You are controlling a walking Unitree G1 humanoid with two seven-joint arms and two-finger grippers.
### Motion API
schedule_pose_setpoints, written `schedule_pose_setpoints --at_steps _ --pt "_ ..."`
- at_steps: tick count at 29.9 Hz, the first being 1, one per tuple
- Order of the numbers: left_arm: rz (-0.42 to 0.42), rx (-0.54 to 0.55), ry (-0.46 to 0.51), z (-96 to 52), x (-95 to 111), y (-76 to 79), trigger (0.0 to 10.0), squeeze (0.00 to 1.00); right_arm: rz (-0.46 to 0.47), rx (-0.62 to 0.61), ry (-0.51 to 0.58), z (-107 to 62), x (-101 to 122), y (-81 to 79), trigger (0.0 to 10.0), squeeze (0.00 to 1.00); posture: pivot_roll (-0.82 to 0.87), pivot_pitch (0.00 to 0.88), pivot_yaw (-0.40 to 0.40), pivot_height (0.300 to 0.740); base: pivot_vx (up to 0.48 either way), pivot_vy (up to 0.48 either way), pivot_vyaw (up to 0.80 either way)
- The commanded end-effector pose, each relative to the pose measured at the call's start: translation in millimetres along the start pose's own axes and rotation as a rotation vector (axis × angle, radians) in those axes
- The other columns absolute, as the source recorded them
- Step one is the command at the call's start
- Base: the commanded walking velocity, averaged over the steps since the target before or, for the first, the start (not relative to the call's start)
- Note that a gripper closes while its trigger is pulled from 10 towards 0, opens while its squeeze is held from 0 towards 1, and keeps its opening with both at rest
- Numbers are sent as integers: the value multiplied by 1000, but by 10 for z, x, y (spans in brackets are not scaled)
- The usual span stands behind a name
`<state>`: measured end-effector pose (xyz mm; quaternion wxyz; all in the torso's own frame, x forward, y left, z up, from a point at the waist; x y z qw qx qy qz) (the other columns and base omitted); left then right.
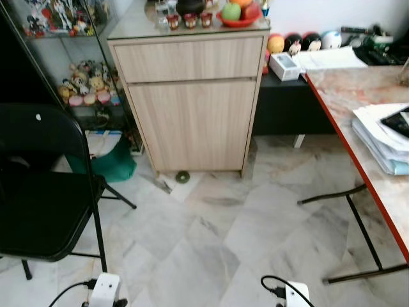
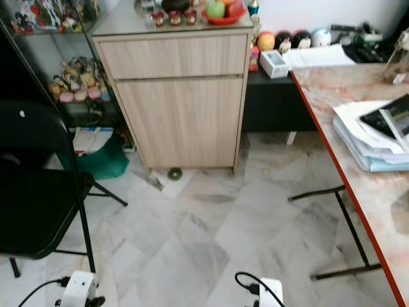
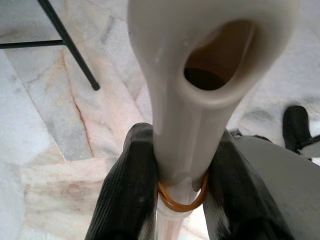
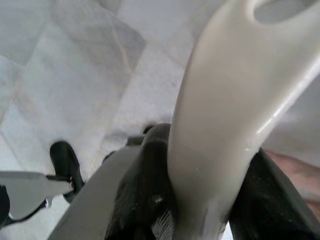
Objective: Sweep floor
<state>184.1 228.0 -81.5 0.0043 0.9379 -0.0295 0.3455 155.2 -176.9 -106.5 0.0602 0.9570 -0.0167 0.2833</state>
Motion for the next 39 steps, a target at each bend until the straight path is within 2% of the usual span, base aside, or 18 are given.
schedule_pose_setpoints --at_steps 1,29,31,33,39 --pt "-15 5 -40 -30 -99 -33 10000 0 12 74 -44 -39 -136 -203 10000 0 -71 32 96 740 -262 0 0" --pt "-35 15 -35 -46 -145 -26 10000 0 -13 98 -47 -49 -178 -183 10000 0 -1 43 69 740 -263 0 0" --pt "-36 13 -33 -42 -138 -20 10000 0 -10 81 -43 -33 -160 0 10000 0 -2 46 68 740 -262 0 0" --pt "-37 11 -29 -39 -130 -15 10000 0 -7 73 -40 -29 -149 96 10000 0 0 50 66 740 -264 0 0" --pt "-38 13 -17 -31 -97 -16 10000 0 -10 74 -43 -33 -165 131 10000 0 7 57 67 740 -171 0 0"
Point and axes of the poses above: a point about 5 cm out from each wrist's last joint towards the gripper, its own z axis pointing out of the wrist towards the gripper, its own x axis along the axis of the wrist's last joint, y = z × x, the point moved 1 cm from there along z, pointing out of the wrist towards the gripper, and after that the axes turned 6 degrees about -z, right-handed, at the moved point
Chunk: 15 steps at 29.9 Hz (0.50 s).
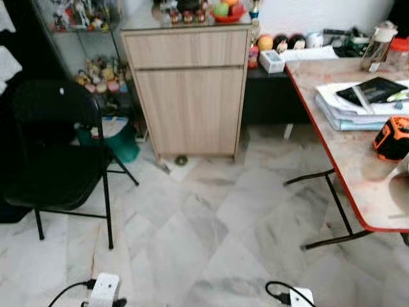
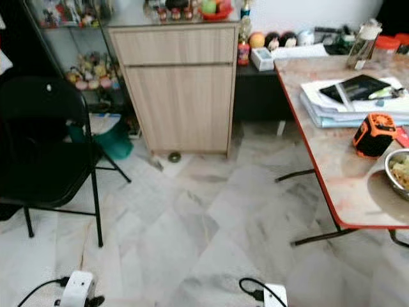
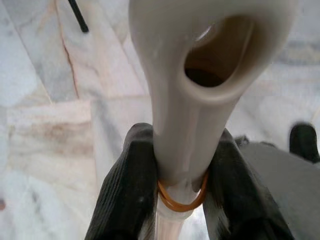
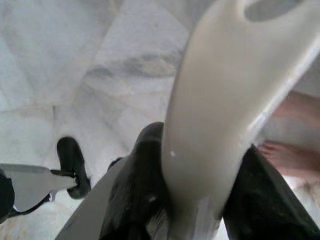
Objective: Sweep floor
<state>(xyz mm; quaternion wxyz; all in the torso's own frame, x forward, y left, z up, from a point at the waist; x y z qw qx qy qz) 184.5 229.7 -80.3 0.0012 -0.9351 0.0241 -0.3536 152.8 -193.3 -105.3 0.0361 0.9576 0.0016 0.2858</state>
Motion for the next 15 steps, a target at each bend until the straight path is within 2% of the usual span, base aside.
schedule_pose_setpoints --at_steps 1,6,15 --pt "-31 1 -33 -25 -101 -3 10000 0 12 18 -49 -31 -153 -37 10000 0 7 57 67 740 0 0 0" --pt "-34 1 -17 -19 -65 -11 10000 0 -18 31 -41 -29 -135 -31 10000 0 12 56 64 740 0 0 0" --pt "-44 0 -17 -12 -56 2 10000 0 -18 37 -35 -17 -93 -34 10000 0 14 55 62 740 0 0 789"
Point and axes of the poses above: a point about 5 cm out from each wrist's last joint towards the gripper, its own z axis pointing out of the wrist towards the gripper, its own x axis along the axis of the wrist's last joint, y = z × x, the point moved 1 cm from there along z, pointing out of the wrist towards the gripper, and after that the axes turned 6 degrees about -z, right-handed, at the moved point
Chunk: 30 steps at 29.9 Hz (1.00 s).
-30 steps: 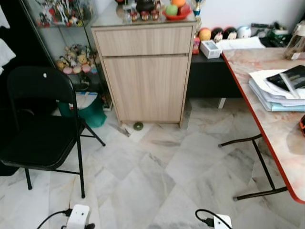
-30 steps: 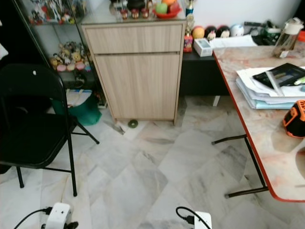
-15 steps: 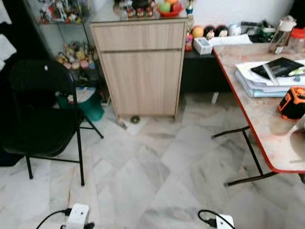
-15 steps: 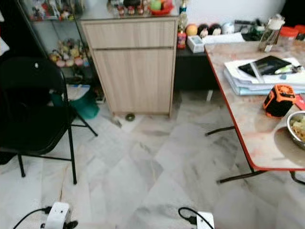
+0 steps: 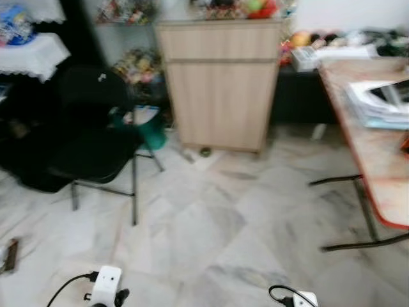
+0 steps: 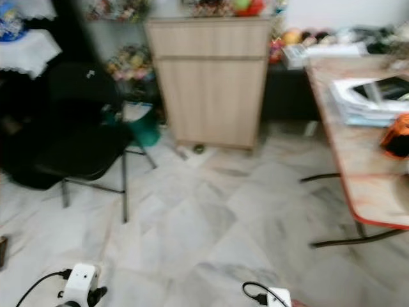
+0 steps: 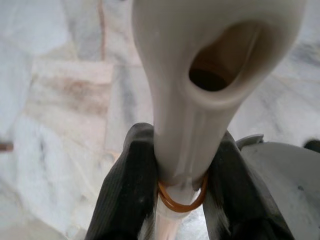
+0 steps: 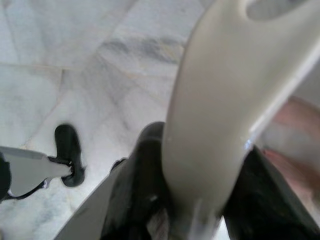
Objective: Sweep floor
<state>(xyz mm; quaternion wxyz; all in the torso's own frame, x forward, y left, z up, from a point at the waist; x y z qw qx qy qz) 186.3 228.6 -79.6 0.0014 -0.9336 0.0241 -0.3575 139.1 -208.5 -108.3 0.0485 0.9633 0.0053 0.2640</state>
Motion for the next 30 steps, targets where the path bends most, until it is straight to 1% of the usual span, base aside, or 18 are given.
schedule_pose_setpoints --at_steps 1,13,30 --pt "-45 0 -26 -19 -77 -7 10000 0 -3 58 11 17 48 -187 10000 0 14 53 61 740 0 0 800" --pt "-49 0 -55 -32 -158 25 10000 0 -16 57 11 21 58 -210 10000 0 8 49 56 740 0 0 800" --pt "-53 2 -97 -52 -273 79 10000 0 -44 60 8 12 28 -180 10000 0 5 38 41 740 0 0 800"
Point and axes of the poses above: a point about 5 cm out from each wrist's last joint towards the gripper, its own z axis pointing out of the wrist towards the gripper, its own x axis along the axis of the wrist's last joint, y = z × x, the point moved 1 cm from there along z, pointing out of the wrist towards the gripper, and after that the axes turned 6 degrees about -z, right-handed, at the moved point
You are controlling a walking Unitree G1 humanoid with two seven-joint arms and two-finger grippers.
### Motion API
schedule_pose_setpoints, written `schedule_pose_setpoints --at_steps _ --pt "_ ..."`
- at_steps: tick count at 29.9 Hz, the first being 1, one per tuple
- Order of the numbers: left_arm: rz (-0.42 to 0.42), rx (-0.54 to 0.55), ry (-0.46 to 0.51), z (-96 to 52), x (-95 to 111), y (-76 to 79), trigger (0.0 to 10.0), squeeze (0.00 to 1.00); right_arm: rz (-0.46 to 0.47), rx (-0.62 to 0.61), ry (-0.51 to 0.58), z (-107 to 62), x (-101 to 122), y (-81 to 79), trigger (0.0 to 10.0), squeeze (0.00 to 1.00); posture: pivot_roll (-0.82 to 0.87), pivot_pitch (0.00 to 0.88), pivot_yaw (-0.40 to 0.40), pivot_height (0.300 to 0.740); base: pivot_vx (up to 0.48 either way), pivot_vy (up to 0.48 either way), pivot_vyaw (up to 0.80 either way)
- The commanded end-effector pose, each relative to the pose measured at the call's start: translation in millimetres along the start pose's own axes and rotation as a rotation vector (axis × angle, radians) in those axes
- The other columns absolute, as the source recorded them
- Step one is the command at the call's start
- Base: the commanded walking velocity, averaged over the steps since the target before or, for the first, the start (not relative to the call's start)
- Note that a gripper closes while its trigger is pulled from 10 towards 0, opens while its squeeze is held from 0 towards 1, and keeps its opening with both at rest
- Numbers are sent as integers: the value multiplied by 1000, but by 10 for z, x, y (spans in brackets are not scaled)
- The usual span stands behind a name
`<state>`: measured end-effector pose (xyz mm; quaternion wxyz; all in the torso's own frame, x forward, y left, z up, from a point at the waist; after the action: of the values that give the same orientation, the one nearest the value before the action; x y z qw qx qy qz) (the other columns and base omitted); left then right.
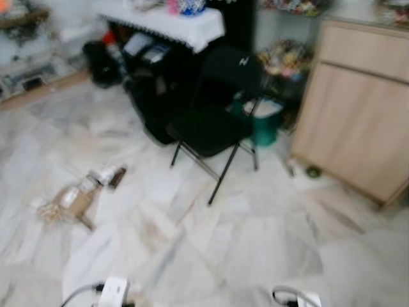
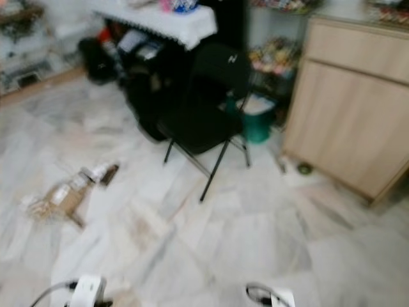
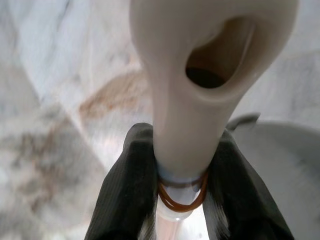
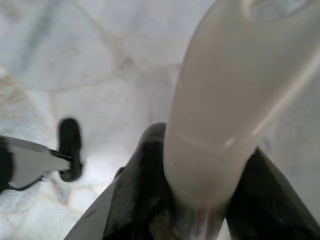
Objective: Sweep floor
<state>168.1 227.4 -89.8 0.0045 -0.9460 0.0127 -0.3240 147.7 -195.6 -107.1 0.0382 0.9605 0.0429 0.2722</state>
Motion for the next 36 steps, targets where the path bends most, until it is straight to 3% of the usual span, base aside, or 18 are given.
schedule_pose_setpoints --at_steps 1,7,13,27,31,36 --pt "-33 -12 -27 -2 -75 64 10000 0 22 21 -11 -9 -52 -49 10000 0 4 40 39 740 0 0 800" --pt "-41 -8 -30 1 -85 81 10000 0 34 22 -1 -4 -20 -37 10000 0 7 50 36 740 0 0 748" --pt "-57 13 -33 -1 -93 65 10000 0 61 23 5 3 7 -45 10000 0 5 59 34 740 0 0 0" --pt "-65 20 -32 4 -91 81 10000 0 32 37 8 41 132 -199 10000 0 9 61 29 740 286 0 154" --pt "-64 18 -25 10 -69 84 10000 0 40 28 2 22 62 -91 10000 0 8 58 29 740 301 0 0" --pt "-63 16 -13 19 -34 86 10000 0 14 30 6 19 61 -81 10000 0 11 57 27 740 302 0 83"
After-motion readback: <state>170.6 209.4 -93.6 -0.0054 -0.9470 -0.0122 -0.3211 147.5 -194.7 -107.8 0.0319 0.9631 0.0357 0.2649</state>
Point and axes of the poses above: a point about 5 cm out from each wrist's last joint towards the gripper, its own z axis pointing out of the wrist towards the gripper, its own x axis along the axis of the wrist's last joint, y = z × x, the point moved 1 cm from there along z, pointing out of the wrist towards the gripper, and after that the axes turned 6 degrees about -z, right-handed, at the moved point
